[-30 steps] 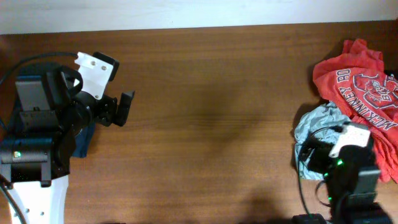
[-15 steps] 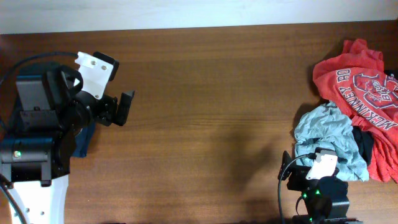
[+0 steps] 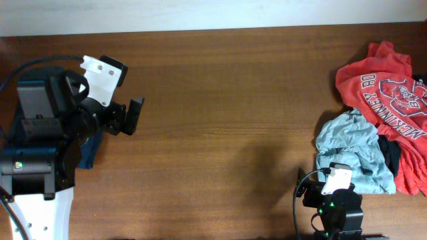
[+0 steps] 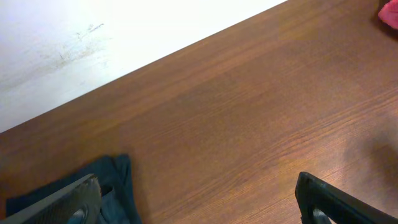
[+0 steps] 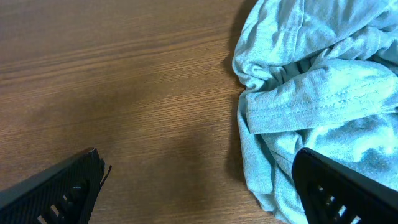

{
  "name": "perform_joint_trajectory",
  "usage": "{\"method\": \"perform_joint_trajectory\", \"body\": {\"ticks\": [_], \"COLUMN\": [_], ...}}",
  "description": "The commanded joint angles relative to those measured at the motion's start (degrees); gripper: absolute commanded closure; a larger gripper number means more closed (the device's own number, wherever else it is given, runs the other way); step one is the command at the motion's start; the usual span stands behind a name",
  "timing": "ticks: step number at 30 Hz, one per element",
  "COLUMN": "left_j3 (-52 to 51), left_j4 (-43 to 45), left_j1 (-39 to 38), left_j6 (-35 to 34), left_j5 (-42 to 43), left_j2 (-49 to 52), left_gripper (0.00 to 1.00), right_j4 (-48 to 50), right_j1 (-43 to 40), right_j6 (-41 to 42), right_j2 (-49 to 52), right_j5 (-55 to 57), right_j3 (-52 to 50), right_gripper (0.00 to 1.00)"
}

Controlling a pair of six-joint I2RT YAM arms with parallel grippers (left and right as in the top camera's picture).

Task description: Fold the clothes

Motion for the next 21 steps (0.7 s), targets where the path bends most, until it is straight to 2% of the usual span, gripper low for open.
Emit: {"method": "perform_joint_trajectory", "body": {"ticks": [1, 21], "left_j3": [0.2, 0.0], "left_j4": [0.1, -0.2], "left_j1": [-0.2, -0.2], "left_j6": [0.9, 0.9], "left_j5": [0.0, -1.5], "left_j2": [0.1, 0.0], "left_gripper": [0.00, 0.00], "right_j4": [0.1, 0.1], "right_j1": [-0.3, -0.3], "right_j6": [0.6, 0.6], "right_j2": [-0.7, -0.7], "right_j5": [-0.3, -0.3], "right_j3": [-0.5, -0.5], "right_gripper": [0.01, 0.02]}}
